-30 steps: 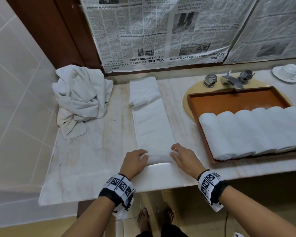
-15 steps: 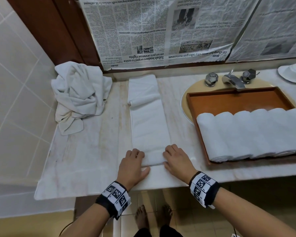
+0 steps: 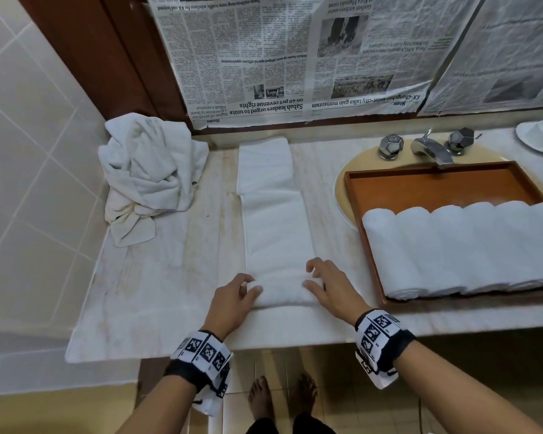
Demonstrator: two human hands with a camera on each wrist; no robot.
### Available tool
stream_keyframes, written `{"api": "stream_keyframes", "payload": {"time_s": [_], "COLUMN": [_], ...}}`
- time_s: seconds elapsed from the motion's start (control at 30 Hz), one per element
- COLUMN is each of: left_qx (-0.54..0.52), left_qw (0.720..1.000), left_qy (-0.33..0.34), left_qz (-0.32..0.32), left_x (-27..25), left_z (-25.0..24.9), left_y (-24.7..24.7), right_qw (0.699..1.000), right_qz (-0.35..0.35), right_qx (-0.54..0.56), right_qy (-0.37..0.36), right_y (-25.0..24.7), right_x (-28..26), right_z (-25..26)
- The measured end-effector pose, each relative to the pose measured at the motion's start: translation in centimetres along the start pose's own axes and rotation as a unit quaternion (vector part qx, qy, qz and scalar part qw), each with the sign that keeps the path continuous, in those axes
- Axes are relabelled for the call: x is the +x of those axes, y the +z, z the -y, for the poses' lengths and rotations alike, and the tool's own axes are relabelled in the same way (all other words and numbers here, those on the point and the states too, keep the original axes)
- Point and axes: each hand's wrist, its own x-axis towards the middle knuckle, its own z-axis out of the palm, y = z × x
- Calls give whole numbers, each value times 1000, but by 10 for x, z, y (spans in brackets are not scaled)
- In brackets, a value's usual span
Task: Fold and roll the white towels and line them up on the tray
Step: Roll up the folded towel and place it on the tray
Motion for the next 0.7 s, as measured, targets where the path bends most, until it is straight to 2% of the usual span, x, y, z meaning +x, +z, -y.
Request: {"api": "stream_keyframes", "payload": {"time_s": [0.13, 0.27, 0.33, 0.4, 0.47, 0.63, 0.7], "left_qx": [-6, -21, 25, 72, 78, 105, 68], "left_qw": [999, 995, 997, 995, 993, 986, 990], "left_qy": [-42, -102, -63, 17, 68, 127, 125], "left_qz": [7, -2, -35, -60, -56, -28, -15], "left_x": [4, 8, 3, -6, -14, -21, -17], "left_z": [0, 6, 4, 1, 0, 10, 14], "left_y": [4, 4, 4, 4, 5, 9, 5], "right_qw": [993, 971, 975, 988, 994, 988, 990], "right_qz": [-6, 45, 65, 66, 76, 142, 132], "right_qx": [-101, -201, -175, -111, -69, -60, -45], "right_qy": [-55, -119, -117, -78, -40, -13, -3], "right_y": [5, 3, 6, 6, 4, -7, -10], "right_x": [-6, -15, -17, -14, -7, 6, 5], "right_z": [-1, -1, -3, -1, 1, 7, 6]}}
